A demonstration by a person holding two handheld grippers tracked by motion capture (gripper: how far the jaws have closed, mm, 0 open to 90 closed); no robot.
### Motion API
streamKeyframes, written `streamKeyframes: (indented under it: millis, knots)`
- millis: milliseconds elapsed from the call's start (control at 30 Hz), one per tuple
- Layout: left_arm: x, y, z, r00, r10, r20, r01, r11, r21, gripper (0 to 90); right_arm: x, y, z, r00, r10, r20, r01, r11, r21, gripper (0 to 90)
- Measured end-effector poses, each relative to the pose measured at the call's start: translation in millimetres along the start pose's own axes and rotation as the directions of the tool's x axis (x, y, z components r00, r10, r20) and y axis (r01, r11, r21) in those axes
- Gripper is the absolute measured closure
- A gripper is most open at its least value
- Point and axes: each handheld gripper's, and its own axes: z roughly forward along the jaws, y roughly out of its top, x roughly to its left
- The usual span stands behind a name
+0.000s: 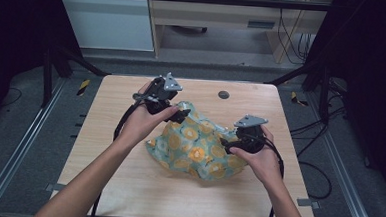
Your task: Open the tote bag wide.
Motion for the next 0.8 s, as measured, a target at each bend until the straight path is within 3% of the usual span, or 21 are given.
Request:
streamKeyframes:
  millis: [33, 100, 133, 167, 200, 233, 300, 333, 367, 400, 433, 467, 500, 533, 600, 667, 700, 733, 800]
  knots:
    - [-0.8, -0.2, -1.7, 1.0000, 0.007, 0.000, -0.007, 1.0000, 0.002, 4.8, 1.6, 1.5, 3.9, 0.9999, -0.015, 0.003, 0.015, 0.999, 0.029, 31.3]
    - [-0.1, -0.3, -5.7, 0.9999, 0.012, 0.003, -0.012, 0.9999, 0.001, 4.8, 2.4, 2.8, 7.8, 0.9998, -0.021, 0.005, 0.021, 0.997, 0.070, 42.1]
    - [-0.1, -0.3, -5.7, 0.9999, 0.012, 0.003, -0.012, 0.9999, 0.001, 4.8, 2.4, 2.8, 7.8, 0.9998, -0.021, 0.005, 0.021, 0.997, 0.070, 42.1]
    - [0.0, -0.8, -9.8, 1.0000, -0.005, 0.007, 0.005, 0.9999, -0.011, 4.8, 3.0, 3.8, 11.1, 0.9996, -0.027, -0.012, 0.028, 0.995, 0.092, 58.0]
    - [0.0, -0.8, -9.8, 1.0000, -0.005, 0.007, 0.005, 0.9999, -0.011, 4.8, 3.0, 3.8, 11.1, 0.9996, -0.027, -0.012, 0.028, 0.995, 0.092, 58.0]
    - [0.9, -1.8, -12.9, 1.0000, -0.003, 0.009, 0.003, 0.9999, -0.012, 4.8, 3.0, 5.4, 12.3, 0.9994, -0.025, -0.026, 0.027, 0.994, 0.102, 65.9]
    - [1.9, -3.6, -16.4, 1.0000, -0.002, 0.007, 0.002, 0.9999, -0.011, 4.8, 2.8, 7.2, 11.2, 0.9992, -0.029, -0.029, 0.031, 0.996, 0.079, 77.5]
    - [1.9, -3.6, -16.4, 1.0000, -0.002, 0.007, 0.002, 0.9999, -0.011, 4.7, 2.8, 7.2, 11.2, 0.9992, -0.029, -0.029, 0.031, 0.996, 0.079, 77.5]
    - [3.3, -5.2, -18.8, 1.0000, -0.005, 0.005, 0.005, 0.9999, -0.011, 4.8, 1.5, 10.7, 7.0, 0.9994, -0.019, -0.030, 0.020, 0.999, 0.033, 86.9]
    - [3.3, -5.2, -18.8, 1.0000, -0.005, 0.005, 0.005, 0.9999, -0.011, 4.8, 1.5, 10.7, 7.0, 0.9994, -0.019, -0.030, 0.020, 0.999, 0.033, 86.9]
    - [5.6, -7.1, -21.2, 0.9999, -0.012, 0.003, 0.012, 0.9999, -0.009, 4.8, 0.1, 15.6, 1.8, 0.9996, -0.005, -0.030, 0.004, 1.000, -0.010, 89.6]
    - [5.6, -7.1, -21.2, 0.9999, -0.012, 0.003, 0.012, 0.9999, -0.009, 4.8, 0.1, 15.6, 1.8, 0.9996, -0.005, -0.030, 0.004, 1.000, -0.010, 89.6]
    - [7.7, -7.9, -24.0, 0.9999, -0.015, -0.005, 0.014, 0.9999, -0.008, 4.8, 0.4, 22.2, -4.9, 0.9997, -0.005, -0.024, 0.004, 0.998, -0.061, 90.0]
    - [7.7, -7.9, -24.0, 0.9999, -0.015, -0.005, 0.014, 0.9999, -0.008, 4.8, 0.4, 22.2, -4.9, 0.9997, -0.005, -0.024, 0.004, 0.998, -0.061, 90.0]
    - [13.1, -7.8, -31.1, 0.9997, -0.018, -0.015, 0.018, 0.9998, -0.012, 4.8, 6.0, 33.6, -18.1, 0.9994, -0.019, -0.029, 0.015, 0.990, -0.141, 90.0]
    - [15.2, -7.4, -34.5, 0.9993, -0.028, -0.025, 0.027, 0.9993, -0.024, 4.8, 8.4, 36.3, -21.7, 0.9991, -0.027, -0.034, 0.021, 0.987, -0.161, 90.0]
    - [19.2, -7.3, -41.7, 0.9988, -0.036, -0.034, 0.035, 0.9987, -0.036, 4.8, 18.0, 43.1, -32.3, 0.9972, -0.061, -0.044, 0.050, 0.977, -0.207, 90.0]
    - [19.2, -7.3, -41.7, 0.9988, -0.036, -0.034, 0.035, 0.9987, -0.036, 4.8, 18.0, 43.1, -32.3, 0.9972, -0.061, -0.044, 0.050, 0.977, -0.207, 90.0]
    - [23.8, -8.5, -50.8, 0.9982, -0.045, -0.040, 0.043, 0.9980, -0.046, 4.8, 32.8, 46.6, -44.6, 0.9930, -0.101, -0.061, 0.083, 0.964, -0.253, 90.0]
